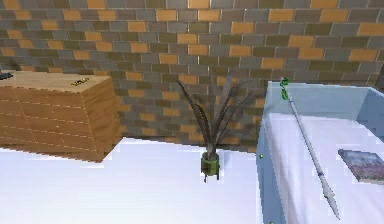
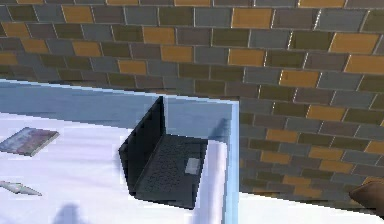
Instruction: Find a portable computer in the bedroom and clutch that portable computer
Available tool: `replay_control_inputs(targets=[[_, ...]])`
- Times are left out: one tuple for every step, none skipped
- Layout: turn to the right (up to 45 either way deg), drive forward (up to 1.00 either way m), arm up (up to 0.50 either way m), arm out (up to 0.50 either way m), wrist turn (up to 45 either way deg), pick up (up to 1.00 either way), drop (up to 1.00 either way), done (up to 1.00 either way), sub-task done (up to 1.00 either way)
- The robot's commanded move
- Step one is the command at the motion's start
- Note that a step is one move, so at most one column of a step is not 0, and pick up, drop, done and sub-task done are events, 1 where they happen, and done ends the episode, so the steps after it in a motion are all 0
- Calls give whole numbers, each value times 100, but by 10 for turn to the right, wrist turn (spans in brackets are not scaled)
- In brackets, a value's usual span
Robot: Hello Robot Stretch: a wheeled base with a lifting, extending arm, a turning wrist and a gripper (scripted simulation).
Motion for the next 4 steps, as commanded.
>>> replay_control_inputs(targets=[[0,0,18,0,0,0,0,0,0],[0,0,0,26,0,0,0,0,0],[0,0,0,0,450,0,0,0,0],[0,0,0,0,450,0,0,0,0]])
